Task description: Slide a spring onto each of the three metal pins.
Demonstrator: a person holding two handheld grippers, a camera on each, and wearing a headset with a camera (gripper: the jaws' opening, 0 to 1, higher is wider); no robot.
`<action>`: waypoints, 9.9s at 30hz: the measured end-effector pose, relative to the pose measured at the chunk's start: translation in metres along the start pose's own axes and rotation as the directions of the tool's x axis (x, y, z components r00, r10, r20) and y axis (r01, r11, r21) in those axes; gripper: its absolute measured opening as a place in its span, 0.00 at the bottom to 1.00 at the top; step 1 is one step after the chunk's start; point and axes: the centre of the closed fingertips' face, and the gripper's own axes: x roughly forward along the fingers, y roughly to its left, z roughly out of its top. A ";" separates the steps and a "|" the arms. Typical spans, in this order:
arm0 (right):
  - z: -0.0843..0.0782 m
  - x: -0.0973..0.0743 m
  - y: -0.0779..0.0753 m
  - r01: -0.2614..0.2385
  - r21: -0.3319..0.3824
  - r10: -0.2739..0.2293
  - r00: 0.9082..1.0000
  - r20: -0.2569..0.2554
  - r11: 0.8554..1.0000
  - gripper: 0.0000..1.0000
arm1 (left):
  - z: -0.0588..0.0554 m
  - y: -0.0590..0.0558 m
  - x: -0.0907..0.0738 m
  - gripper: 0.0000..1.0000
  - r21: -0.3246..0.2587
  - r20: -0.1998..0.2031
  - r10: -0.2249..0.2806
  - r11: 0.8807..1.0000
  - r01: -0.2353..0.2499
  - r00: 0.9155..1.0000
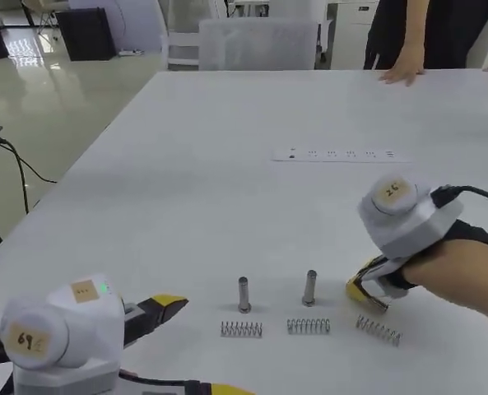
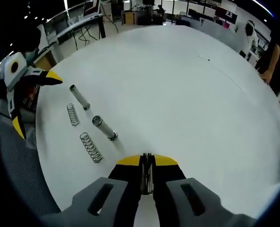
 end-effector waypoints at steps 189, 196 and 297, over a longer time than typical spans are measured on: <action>-0.033 -0.030 0.048 -0.086 -0.087 0.088 0.996 0.016 0.992 0.18 | 0.006 -0.002 -0.003 0.85 0.032 0.022 0.001 0.999 -0.002 1.000; -0.035 -0.022 0.047 -0.086 -0.107 0.085 0.996 -0.019 0.991 0.17 | 0.006 -0.002 -0.004 0.85 0.030 0.023 0.003 1.000 -0.003 1.000; 0.023 -0.086 0.110 -0.175 -0.279 0.219 0.966 0.136 0.944 0.07 | 0.093 -0.055 0.023 0.34 0.154 0.064 -0.223 0.965 0.211 0.973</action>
